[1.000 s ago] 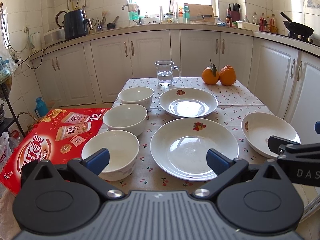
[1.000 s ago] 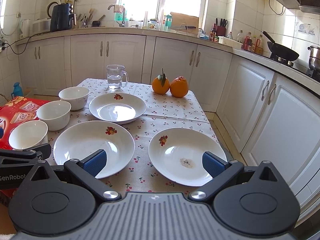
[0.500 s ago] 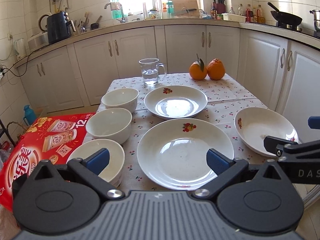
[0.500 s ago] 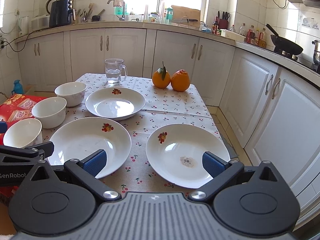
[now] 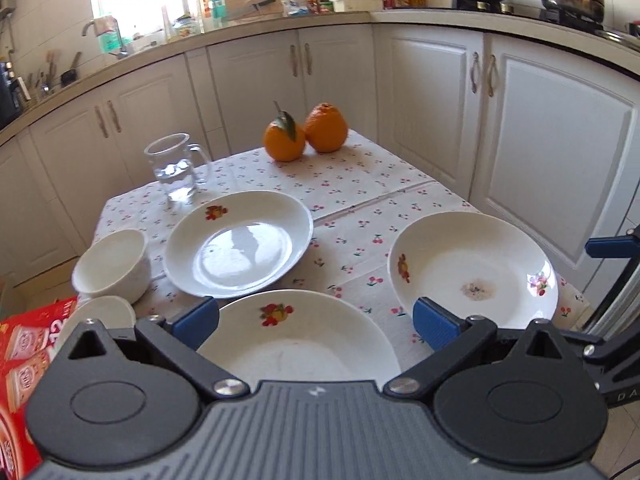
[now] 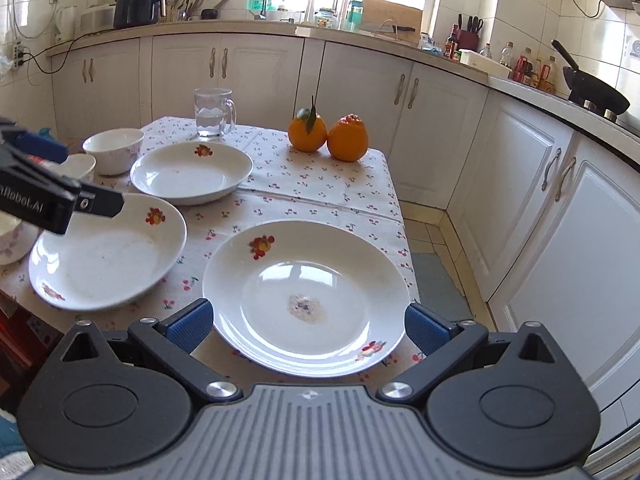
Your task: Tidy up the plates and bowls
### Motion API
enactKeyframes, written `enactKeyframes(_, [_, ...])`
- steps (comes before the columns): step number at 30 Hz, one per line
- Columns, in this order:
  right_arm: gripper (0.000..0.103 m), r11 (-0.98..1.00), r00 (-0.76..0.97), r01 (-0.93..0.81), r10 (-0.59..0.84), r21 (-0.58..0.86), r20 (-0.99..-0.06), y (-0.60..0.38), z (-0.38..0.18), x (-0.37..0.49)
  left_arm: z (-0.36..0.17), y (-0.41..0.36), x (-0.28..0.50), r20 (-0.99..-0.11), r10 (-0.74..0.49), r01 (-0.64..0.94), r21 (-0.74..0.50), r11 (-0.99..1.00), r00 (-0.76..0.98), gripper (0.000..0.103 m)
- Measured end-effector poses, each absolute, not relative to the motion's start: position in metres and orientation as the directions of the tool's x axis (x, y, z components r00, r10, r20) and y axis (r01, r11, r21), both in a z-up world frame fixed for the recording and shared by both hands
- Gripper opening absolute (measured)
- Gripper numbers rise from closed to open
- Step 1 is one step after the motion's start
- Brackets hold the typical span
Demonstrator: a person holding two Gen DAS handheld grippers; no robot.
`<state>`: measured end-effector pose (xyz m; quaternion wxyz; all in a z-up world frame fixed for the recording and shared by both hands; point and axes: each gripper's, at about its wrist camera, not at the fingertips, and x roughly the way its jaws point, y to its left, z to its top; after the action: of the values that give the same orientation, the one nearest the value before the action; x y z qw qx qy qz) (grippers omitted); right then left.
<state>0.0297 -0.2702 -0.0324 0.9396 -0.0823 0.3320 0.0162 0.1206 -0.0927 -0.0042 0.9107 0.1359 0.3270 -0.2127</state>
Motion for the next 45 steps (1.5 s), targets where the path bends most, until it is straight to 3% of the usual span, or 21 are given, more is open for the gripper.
enactKeyframes(9, [0.103,0.982,0.705,-0.185,0.111,-0.03,-0.701,-0.31,-0.083,0.044,-0.034,-0.154,0.182,-0.748,-0.418,0.659,0.034,0.751,0.515,0.102])
enactKeyframes(18, [0.103,0.967,0.684,-0.255,0.167,-0.019,-0.71,-0.325,-0.103,0.054,-0.07,-0.194,0.221,-0.835,-0.418,0.746,-0.013,0.666,0.359,0.1])
enactKeyframes(21, [0.103,0.96,0.68,-0.28,0.196,-0.003,-0.706,-0.327,-0.105,0.057,-0.078,-0.201,0.229,-0.85,-0.417,0.759,-0.032,0.65,0.322,0.095])
enactKeyframes(23, [0.103,0.955,0.677,-0.296,0.216,0.009,-0.704,-0.328,-0.105,0.059,-0.08,-0.203,0.232,-0.856,-0.417,0.768,-0.038,0.64,0.305,0.087])
enactKeyframes(27, [0.096,0.949,0.675,-0.314,0.237,0.019,-0.699,-0.331,-0.105,0.064,-0.082,-0.205,0.239,-0.862,-0.428,0.778,-0.066,0.625,0.271,0.082])
enactKeyframes(31, [0.092,0.944,0.671,-0.33,0.25,0.02,-0.698,-0.331,-0.104,0.066,-0.082,-0.209,0.244,-0.86,-0.45,0.789,-0.098,0.607,0.24,0.071])
enactKeyframes(38, [0.092,0.939,0.667,-0.344,0.258,0.019,-0.699,-0.331,-0.104,0.067,-0.079,-0.212,0.247,-0.863,-0.456,0.799,-0.112,0.591,0.216,0.064])
enactKeyframes(45, [0.091,0.938,0.653,-0.347,0.255,0.017,-0.713,-0.33,-0.102,0.073,-0.078,-0.214,0.255,-0.86,-0.464,0.798,-0.121,0.59,0.212,0.064])
